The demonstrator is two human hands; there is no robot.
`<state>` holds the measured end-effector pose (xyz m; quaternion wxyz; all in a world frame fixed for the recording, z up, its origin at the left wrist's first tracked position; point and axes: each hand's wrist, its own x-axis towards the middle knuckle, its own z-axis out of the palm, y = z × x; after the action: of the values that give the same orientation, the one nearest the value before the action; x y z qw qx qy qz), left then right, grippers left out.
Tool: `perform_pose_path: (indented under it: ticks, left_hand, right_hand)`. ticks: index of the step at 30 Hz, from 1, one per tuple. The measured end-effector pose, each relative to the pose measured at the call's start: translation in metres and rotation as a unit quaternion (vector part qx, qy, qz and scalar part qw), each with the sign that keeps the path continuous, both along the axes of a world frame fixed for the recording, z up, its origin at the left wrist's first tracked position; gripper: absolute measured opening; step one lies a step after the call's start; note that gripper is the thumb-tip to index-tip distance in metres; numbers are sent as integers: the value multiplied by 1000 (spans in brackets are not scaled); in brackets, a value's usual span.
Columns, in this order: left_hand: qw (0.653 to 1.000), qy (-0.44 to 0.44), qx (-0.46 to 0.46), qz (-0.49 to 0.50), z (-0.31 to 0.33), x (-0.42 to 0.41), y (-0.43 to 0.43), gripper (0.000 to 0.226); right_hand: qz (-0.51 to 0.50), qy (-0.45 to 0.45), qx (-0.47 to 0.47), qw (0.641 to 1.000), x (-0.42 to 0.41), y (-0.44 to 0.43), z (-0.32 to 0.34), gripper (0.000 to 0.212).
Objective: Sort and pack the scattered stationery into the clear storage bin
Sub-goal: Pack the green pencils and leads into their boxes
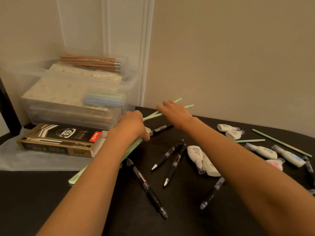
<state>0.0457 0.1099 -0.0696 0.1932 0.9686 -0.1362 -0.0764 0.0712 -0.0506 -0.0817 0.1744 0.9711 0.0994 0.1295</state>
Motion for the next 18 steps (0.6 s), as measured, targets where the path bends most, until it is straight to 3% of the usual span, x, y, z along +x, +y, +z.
perform_pose_path:
  ticks: [10, 18]
  left_hand:
    - [997, -50, -35, -52, 19, -59, -32, 58]
    - [987, -94, -100, -85, 14, -123, -57, 29]
  right_hand:
    - [-135, -120, 89, 980, -110, -57, 6, 41]
    - [-58, -223, 130, 964, -185, -70, 0, 12]
